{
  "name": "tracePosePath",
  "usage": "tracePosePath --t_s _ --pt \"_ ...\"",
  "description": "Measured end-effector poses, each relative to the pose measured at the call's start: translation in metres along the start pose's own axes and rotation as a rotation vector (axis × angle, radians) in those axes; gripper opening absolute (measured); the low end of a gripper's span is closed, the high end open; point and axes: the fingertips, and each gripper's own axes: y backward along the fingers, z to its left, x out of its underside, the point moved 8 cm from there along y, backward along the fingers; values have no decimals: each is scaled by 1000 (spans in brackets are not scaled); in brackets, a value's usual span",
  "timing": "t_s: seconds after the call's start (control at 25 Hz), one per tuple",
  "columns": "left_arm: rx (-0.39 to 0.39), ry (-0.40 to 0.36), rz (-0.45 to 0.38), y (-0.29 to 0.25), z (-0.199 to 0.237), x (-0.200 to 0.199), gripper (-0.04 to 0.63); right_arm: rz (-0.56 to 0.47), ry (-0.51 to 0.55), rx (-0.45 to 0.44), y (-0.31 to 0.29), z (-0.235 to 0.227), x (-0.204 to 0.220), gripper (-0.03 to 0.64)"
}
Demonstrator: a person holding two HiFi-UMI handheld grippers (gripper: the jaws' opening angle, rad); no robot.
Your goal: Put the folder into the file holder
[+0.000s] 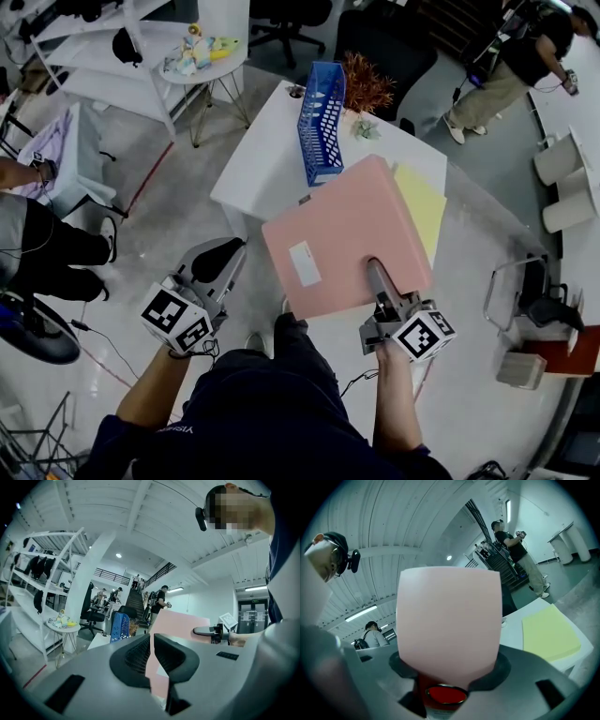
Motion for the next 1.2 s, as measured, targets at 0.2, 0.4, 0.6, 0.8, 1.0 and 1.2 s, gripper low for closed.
tracePosePath --t_s 0.2,0.4,0.6,0.8,1.0,1.2 --pt "-20 7 8 -31 12 -3 49 21 -4 -16 -28 -24 -17 261" --pt "-41 15 17 -59 24 -6 49 41 -17 -36 -53 -47 -32 259" --pt "-57 19 24 -89 30 -10 49 59 -26 -50 -73 -71 -48 259" --pt "-69 18 27 -119 32 -14 49 71 -48 -73 -90 -94 -64 259" --pt "-84 16 31 -147 35 -17 49 83 -48 -87 -105 -116 -81 259" --pt "-101 6 31 -168 35 -22 49 84 -46 -116 -117 -131 -98 259"
